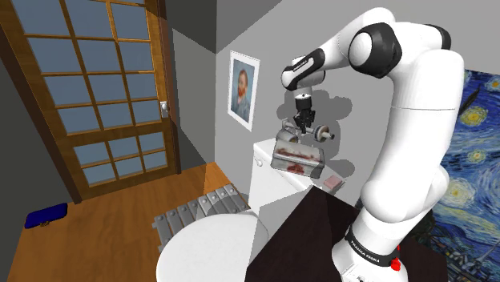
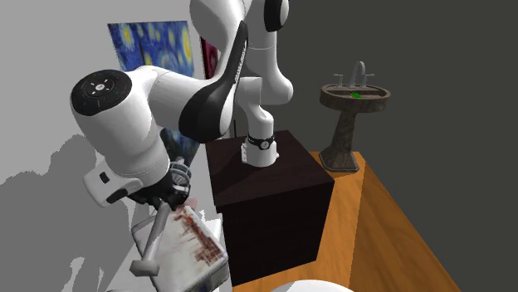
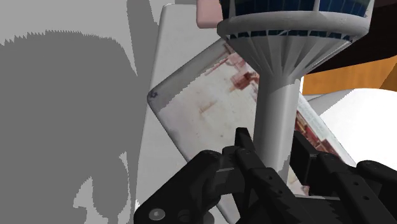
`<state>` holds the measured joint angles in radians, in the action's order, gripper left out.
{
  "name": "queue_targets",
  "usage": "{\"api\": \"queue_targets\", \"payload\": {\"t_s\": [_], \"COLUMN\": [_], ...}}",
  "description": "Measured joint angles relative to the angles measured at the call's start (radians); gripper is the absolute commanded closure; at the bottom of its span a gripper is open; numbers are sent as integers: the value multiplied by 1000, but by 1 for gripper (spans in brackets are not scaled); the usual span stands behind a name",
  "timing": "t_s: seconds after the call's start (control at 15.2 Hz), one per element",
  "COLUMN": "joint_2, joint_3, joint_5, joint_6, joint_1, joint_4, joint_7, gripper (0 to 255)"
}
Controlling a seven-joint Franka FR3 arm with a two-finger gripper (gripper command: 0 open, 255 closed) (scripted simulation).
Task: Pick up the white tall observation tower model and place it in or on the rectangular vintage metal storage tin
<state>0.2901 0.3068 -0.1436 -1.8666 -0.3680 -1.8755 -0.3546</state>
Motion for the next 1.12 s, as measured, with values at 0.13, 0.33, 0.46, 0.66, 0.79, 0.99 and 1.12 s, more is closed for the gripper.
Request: {"api": "queue_targets", "payload": {"t_s": [0.13, 0.33, 0.46, 0.66, 0.79, 0.99, 1.12], "joint_2": [18, 41, 51, 78, 86, 86, 86], "joint_3": [-3, -4, -5, -7, -8, -8, -8], "joint_5": [5, 10, 12, 17, 19, 19, 19], "joint_6": [-16, -49, -71, -106, -117, -121, -121], "joint_1": [0, -4, -5, -8, -9, -9, -9], "joint_4": [1, -10, -21, -31, -35, -37, -37], "joint_7": [3, 3, 6, 8, 9, 9, 9], "gripper": [255, 255, 255, 255, 255, 255, 255]}}
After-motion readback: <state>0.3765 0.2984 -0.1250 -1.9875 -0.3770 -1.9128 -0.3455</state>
